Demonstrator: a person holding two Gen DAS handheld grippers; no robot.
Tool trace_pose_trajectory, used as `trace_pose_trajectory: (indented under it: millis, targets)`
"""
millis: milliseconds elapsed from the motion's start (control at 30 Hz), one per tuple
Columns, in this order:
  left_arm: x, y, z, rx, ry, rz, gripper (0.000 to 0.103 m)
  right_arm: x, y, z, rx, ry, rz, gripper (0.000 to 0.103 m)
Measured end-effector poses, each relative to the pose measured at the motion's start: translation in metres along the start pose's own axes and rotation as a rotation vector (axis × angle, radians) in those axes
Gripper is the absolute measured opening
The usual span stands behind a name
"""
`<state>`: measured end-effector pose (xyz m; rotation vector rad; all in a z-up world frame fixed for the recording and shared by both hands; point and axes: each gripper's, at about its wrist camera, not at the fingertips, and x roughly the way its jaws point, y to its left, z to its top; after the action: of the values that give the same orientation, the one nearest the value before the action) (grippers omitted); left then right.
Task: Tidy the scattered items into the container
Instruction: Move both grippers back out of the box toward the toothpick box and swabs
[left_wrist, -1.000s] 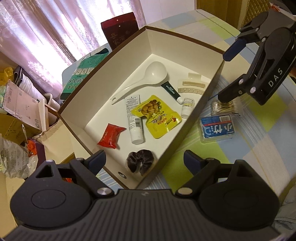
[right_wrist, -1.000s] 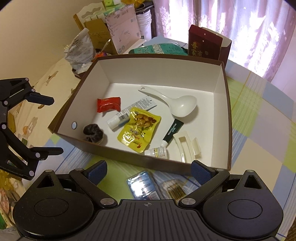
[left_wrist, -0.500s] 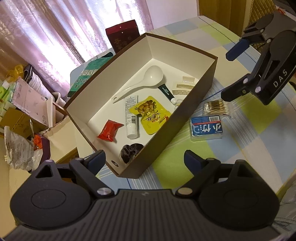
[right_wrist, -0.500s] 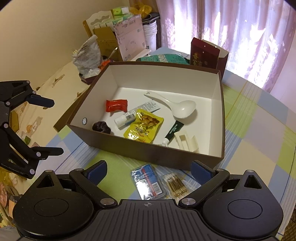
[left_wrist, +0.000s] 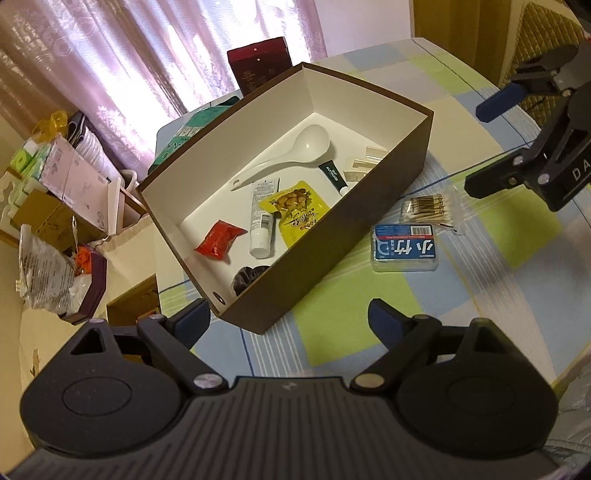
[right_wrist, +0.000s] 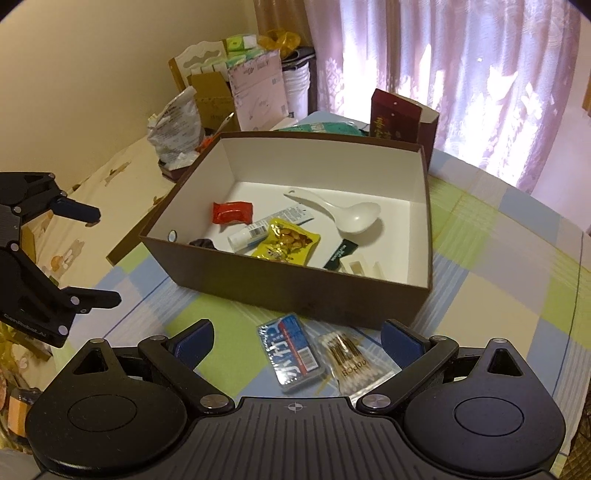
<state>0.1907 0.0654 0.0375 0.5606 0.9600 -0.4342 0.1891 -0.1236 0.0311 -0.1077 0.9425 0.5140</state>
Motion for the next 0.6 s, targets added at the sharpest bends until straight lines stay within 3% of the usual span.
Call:
trace_pose_trajectory:
  millis: [367, 600]
  targets:
    - [0.001, -0.014, -0.016, -0.066, -0.014, 0.037, 0.093, -0.009, -0.001, -0.038, 0.004, -0.041, -0.042, 0.102]
    - [-0.004, -0.028, -0.032, -0.092, -0.073, 0.067, 0.093, -0.013, -0.011, -0.065, 0.07, -0.081, -0.07, 0.102]
